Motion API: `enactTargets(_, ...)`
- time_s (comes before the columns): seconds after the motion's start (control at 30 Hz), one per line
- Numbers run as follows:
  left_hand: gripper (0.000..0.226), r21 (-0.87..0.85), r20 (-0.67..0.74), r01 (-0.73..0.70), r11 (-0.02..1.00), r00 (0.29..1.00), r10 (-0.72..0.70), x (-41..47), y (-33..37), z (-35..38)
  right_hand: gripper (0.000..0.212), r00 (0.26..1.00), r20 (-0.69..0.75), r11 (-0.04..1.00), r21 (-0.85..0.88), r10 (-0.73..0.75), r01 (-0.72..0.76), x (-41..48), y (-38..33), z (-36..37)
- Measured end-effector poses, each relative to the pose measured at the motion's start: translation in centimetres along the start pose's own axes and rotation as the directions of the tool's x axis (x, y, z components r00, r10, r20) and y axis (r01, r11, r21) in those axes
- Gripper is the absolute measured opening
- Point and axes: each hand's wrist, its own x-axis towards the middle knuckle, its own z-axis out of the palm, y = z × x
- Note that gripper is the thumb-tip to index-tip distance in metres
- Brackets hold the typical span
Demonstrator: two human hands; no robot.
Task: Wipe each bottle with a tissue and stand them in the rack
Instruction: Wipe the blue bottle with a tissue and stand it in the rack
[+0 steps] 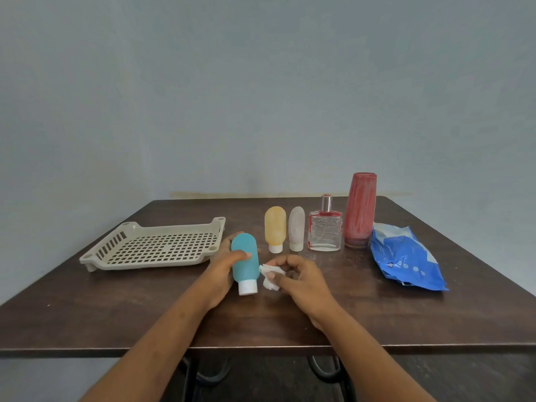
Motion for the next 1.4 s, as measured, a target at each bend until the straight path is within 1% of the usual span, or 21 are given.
enactTargets(0.03,0.064,-0.017,0.018,0.026,1.000,1.000,-0.026,-0.2,0.2,-0.4,0.013,1.000,-0.007,1.000,0.000,0.015,-0.015,0.2,0.1,0.0)
enactTargets(0.1,0.062,-0.027,0.037,0.057,0.998,0.998,-0.056,-0.5,0.5,-1.1,0.014,0.999,-0.014,0.999,0.007,0.035,-0.035,0.8,0.3,0.2)
enactTargets(0.17,0.055,-0.001,0.033,0.062,0.998,0.997,-0.062,-0.9,0.8,-1.6,0.013,0.998,-0.020,0.997,0.044,0.061,-0.060,1.3,0.3,0.5)
enactTargets(0.2,0.056,0.020,0.021,0.060,0.998,0.998,-0.061,-1.0,1.0,-2.0,0.013,0.997,-0.027,0.994,0.083,0.073,-0.071,1.7,0.1,0.6)
enactTargets(0.33,0.065,0.104,-0.067,-0.022,0.994,0.997,0.029,-1.7,2.8,-3.8,0.012,0.993,-0.055,0.972,0.217,0.106,-0.091,3.1,-0.5,1.3)
enactTargets(0.4,0.065,0.132,-0.126,-0.056,0.990,0.989,0.073,-2.1,4.4,-5.2,0.013,0.995,-0.001,0.976,0.196,0.100,-0.098,3.8,-0.7,1.8)
enactTargets(0.47,0.062,0.189,-0.191,-0.091,0.978,0.973,0.128,-2.5,6.2,-6.9,0.012,0.992,0.096,0.988,0.129,0.076,-0.088,4.4,-0.9,2.9)
enactTargets(0.57,0.062,0.300,-0.285,-0.118,0.947,0.936,0.207,-2.8,8.5,-10.4,0.010,0.974,0.224,1.000,0.015,0.017,-0.021,5.6,-1.1,5.6)
enactTargets(0.7,0.070,0.450,-0.411,-0.046,0.892,0.876,0.252,-3.5,10.7,-15.4,0.011,0.936,0.342,0.976,-0.160,-0.083,0.145,6.8,-1.0,10.4)
enactTargets(0.83,0.077,0.571,-0.514,0.048,0.819,0.800,0.311,-3.9,11.8,-18.5,0.011,0.891,0.418,0.939,-0.199,-0.177,0.280,6.9,-0.3,14.4)
enactTargets(0.9,0.081,0.625,-0.531,0.103,0.774,0.783,0.324,-3.6,12.2,-19.7,0.014,0.870,0.444,0.916,-0.216,-0.217,0.339,7.0,0.5,15.4)
enactTargets(1.0,0.083,0.692,-0.499,0.153,0.705,0.808,0.315,-2.9,12.6,-20.8,0.019,0.854,0.455,0.881,-0.256,-0.253,0.398,7.2,1.4,15.5)
enactTargets(1.13,0.085,0.767,-0.436,0.193,0.612,0.856,0.276,-1.7,12.8,-21.5,0.018,0.851,0.430,0.863,-0.256,-0.301,0.435,7.4,1.8,15.3)
enactTargets(1.23,0.087,0.810,-0.392,0.225,0.541,0.894,0.216,-0.9,12.6,-21.8,0.018,0.852,0.432,0.862,-0.263,-0.296,0.433,7.6,1.9,15.4)
enactTargets(1.3,0.087,0.834,-0.380,0.248,0.494,0.906,0.187,-0.5,12.3,-22.0,0.018,0.854,0.425,0.870,-0.247,-0.298,0.427,7.6,2.0,15.4)
enactTargets(1.4,0.089,0.838,-0.386,0.272,0.473,0.909,0.160,-0.3,12.1,-22.4,0.019,0.857,0.412,0.884,-0.208,-0.308,0.418,7.5,1.9,15.2)
